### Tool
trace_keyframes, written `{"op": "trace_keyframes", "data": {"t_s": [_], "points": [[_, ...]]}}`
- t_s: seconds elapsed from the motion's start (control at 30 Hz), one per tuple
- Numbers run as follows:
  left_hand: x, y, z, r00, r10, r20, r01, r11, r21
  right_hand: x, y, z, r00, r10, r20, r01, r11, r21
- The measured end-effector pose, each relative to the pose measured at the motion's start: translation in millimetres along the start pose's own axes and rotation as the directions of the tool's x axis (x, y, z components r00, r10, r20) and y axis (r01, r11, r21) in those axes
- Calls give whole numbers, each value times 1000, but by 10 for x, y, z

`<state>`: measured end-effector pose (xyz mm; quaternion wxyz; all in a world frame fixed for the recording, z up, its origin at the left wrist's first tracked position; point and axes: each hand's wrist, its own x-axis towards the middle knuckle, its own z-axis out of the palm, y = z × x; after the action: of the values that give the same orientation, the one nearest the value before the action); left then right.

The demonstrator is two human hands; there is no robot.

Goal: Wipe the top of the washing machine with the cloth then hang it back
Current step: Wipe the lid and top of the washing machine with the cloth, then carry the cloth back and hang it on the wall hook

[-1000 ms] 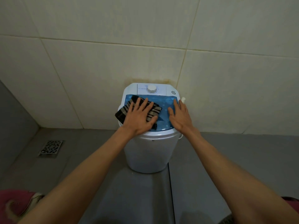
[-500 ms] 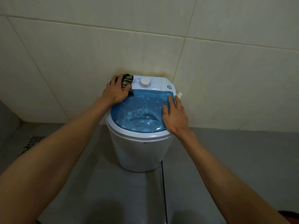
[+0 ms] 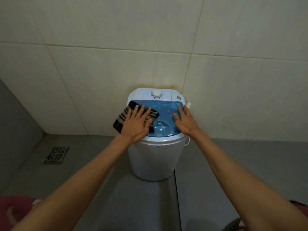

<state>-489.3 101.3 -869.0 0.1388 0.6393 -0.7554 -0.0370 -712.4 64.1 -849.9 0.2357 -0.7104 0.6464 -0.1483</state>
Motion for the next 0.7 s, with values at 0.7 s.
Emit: {"op": "trace_keyframes", "data": {"t_s": [0.7], "points": [[118, 778, -1324, 949, -268, 167, 253, 326, -911, -511, -1013, -909, 999, -36, -22, 42, 802, 595]]}}
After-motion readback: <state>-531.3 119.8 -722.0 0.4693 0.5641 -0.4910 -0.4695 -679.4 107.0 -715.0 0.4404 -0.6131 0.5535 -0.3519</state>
